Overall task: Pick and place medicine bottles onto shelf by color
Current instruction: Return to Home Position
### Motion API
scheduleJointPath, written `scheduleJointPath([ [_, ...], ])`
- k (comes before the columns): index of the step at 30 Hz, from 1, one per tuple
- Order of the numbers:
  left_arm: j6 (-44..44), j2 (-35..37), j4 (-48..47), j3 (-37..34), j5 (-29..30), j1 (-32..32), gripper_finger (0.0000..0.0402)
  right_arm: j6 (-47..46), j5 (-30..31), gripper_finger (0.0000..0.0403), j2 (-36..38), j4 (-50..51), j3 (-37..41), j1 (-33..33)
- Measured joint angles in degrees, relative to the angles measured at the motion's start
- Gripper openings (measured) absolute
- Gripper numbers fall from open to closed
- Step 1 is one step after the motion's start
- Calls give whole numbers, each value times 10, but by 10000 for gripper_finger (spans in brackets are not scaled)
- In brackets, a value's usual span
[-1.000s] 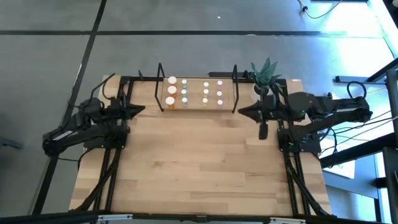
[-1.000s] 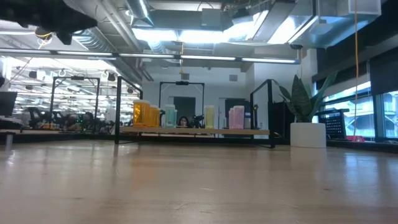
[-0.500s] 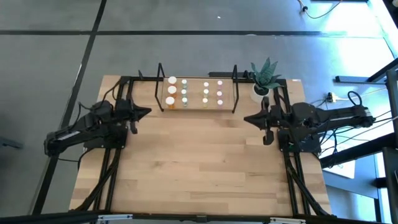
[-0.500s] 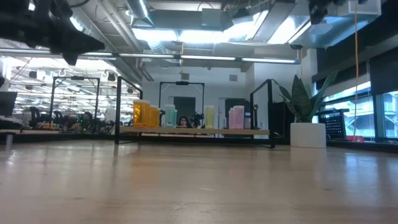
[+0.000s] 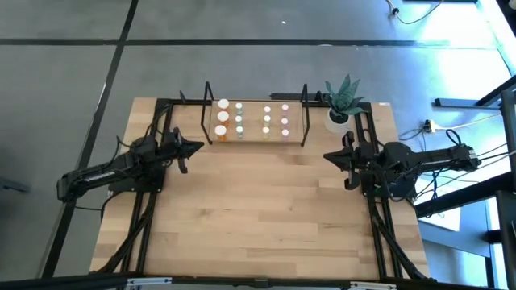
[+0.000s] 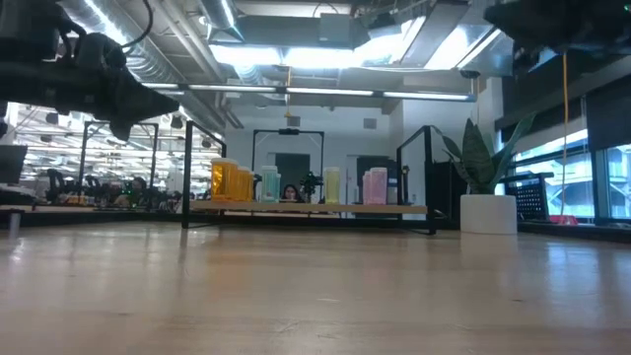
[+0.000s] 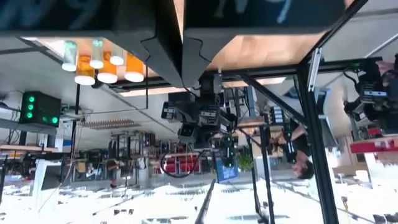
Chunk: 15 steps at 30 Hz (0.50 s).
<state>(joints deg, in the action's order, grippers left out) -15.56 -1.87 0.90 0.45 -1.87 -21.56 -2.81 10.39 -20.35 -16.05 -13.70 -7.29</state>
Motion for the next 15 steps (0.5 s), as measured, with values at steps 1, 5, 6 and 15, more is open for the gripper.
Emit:
scheduleJointPath([
  [1,-4,0,1,0,5,0,2,0,0,2,12,-6,10,0],
  [5,9,-5,0,0,10,0,7,1,0,2,58,-32,46,0],
  [6,9,-5,0,0,14,0,7,1,0,2,67,-32,52,0],
  [15,9,-7,-2,0,18,0,5,-10,-1,1,140,-36,116,0],
])
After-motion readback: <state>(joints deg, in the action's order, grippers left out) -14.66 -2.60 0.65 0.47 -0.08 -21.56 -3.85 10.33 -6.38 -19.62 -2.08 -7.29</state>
